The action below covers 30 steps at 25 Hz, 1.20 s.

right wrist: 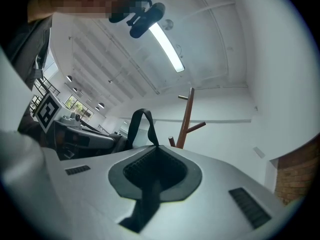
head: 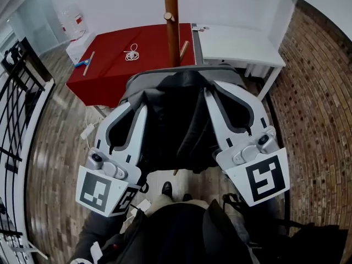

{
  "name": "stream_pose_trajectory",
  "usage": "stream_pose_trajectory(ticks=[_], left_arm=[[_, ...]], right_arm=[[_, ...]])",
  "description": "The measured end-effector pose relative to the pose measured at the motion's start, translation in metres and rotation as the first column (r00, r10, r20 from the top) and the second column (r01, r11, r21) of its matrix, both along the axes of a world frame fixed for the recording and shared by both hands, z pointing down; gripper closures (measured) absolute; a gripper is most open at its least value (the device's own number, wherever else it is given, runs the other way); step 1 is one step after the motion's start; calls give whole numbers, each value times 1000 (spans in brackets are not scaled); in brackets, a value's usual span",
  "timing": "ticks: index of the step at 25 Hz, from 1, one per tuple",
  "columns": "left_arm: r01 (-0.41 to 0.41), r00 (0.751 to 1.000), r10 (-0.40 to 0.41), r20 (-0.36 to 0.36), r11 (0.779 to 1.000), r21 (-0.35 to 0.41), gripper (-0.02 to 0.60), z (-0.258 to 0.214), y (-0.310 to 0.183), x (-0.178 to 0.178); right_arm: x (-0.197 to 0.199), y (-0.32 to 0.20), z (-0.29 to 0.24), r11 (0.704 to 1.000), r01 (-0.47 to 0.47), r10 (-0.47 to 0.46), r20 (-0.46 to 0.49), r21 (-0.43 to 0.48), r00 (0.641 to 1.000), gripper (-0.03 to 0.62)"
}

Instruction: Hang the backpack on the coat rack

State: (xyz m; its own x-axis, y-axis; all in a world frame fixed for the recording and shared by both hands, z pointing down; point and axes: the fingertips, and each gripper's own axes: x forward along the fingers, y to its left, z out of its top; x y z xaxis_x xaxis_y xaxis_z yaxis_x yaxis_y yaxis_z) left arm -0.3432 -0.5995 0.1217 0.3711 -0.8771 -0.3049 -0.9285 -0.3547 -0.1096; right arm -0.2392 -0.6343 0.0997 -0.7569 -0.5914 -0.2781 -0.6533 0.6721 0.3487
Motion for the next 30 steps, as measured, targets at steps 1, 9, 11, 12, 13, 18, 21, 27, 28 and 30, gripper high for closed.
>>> stream_pose_trajectory(ticks=[1, 9, 11, 12, 13, 18, 21, 27, 28, 30], left_arm=[[-1, 1000, 1, 9, 1000, -5, 538, -3, -2, -3], [-51, 999, 51, 16, 999, -14, 538, -27, -31, -14], [-63, 998, 64, 5, 998, -22, 538, -36, -39, -21], [-68, 998, 68, -1, 997, -24, 538, -39, -43, -24], [-70, 998, 70, -5, 997, -26, 538, -40, -45, -26], [-79, 997, 79, 1, 996, -33, 538, -42, -57, -39], [-74, 997, 74, 4, 997, -24, 538, -48, -65, -50], [-91, 995, 92, 30, 995, -36, 538, -57, -81, -57], [-95, 995, 96, 31, 995, -42, 538, -57, -85, -59], [-104, 994, 106, 31, 993, -55, 538, -56, -92, -59]], right_arm=[[-3, -2, -1, 1000, -2, 2, -6, -6, 1000, 576], [-15, -22, -30, 1000, -7, 6, 17, 8, 1000, 576], [-21, -31, -38, 1000, -22, 22, 1, 1, 1000, 576], [-23, -34, -40, 1000, -25, 25, -5, -3, 1000, 576], [-24, -36, -41, 1000, -25, 25, -8, -8, 1000, 576], [-38, -49, -42, 999, -27, 26, -10, -24, 1000, 576], [-50, -58, -47, 999, -21, 21, -6, -24, 1000, 576], [-57, -75, -55, 998, -26, 27, 14, -53, 1000, 576], [-58, -78, -55, 998, -26, 27, 16, -60, 1000, 576], [-58, -84, -54, 997, -27, 28, 15, -75, 999, 576]])
